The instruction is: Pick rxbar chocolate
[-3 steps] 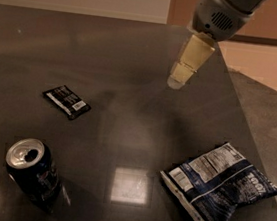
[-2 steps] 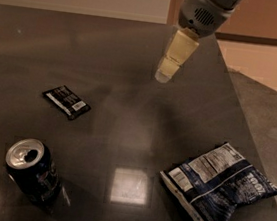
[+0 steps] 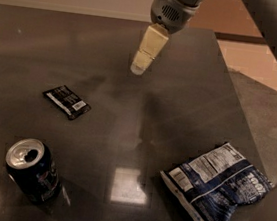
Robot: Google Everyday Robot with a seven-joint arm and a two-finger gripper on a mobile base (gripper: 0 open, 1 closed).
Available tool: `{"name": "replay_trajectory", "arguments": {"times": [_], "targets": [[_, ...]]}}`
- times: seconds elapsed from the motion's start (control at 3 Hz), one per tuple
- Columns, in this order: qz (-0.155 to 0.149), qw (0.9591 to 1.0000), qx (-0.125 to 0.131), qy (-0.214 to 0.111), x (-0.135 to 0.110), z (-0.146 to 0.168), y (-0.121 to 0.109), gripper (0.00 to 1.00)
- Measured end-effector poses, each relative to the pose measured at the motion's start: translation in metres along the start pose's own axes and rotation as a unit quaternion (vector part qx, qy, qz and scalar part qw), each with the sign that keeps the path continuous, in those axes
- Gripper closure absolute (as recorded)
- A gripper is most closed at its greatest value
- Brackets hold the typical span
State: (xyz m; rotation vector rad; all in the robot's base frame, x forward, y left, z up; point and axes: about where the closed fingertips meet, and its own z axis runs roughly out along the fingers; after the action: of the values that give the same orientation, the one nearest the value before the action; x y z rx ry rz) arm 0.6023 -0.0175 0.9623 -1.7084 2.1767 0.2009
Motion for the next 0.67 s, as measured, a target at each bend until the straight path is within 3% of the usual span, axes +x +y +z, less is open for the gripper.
{"name": "replay_trajectory", "arguments": {"times": [0.67], "targets": [[0.022, 0.9995, -0.018, 0.012, -0.05, 0.038, 0.031, 0.0]]}}
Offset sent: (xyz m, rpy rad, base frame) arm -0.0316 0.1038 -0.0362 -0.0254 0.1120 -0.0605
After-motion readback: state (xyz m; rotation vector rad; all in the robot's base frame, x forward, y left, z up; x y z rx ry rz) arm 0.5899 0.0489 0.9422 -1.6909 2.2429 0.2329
